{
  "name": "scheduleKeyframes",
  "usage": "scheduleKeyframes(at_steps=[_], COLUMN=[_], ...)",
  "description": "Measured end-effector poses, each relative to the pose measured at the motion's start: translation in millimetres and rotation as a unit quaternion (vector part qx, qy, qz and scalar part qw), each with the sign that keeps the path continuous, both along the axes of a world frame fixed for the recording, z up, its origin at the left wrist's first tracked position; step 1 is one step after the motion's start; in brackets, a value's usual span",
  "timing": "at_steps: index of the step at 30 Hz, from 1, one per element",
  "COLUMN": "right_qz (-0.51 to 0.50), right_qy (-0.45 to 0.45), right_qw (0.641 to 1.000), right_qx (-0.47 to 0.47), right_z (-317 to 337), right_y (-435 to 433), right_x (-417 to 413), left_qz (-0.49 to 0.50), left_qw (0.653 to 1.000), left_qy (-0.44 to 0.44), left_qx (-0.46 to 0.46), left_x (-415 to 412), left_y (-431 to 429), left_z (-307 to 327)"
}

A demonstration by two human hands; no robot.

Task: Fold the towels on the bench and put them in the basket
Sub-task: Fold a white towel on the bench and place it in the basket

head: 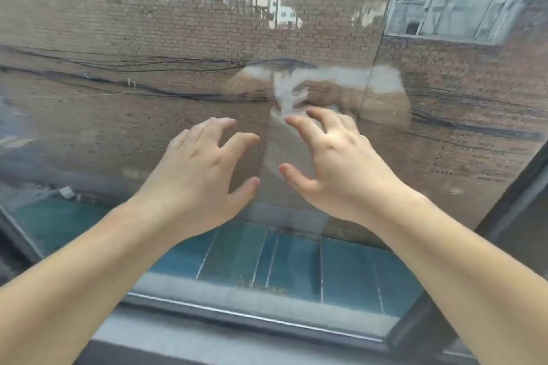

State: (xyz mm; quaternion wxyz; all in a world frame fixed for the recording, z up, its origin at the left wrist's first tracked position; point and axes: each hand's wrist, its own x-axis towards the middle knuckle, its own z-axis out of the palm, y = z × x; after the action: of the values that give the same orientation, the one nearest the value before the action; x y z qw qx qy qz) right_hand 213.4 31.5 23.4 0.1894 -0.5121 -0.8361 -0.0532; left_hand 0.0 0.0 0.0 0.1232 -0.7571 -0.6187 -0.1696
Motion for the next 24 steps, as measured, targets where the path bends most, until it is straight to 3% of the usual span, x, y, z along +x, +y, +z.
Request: scheduleKeyframes(at_steps=[12,17,24], right_qz=[0.176,0.237,0.336], right_qy=[-0.039,-0.042,-0.046], right_qw=[0.981,0.965,0.932], right_qx=[-0.069,-0.104,-0.127], right_z=[-119,-164,-205], right_y=[-50,-94,-162], right_x=[-180,-293,-454], left_qz=[0.153,0.221,0.345], left_qw=[0.986,0.970,0.928], left_qy=[-0.029,-0.030,-0.099], left_qx=[-0.059,-0.098,-0.102], left_x=[-149,-246,-372], left_y=[-128,-198,-297], left_z=[-127,-161,-197])
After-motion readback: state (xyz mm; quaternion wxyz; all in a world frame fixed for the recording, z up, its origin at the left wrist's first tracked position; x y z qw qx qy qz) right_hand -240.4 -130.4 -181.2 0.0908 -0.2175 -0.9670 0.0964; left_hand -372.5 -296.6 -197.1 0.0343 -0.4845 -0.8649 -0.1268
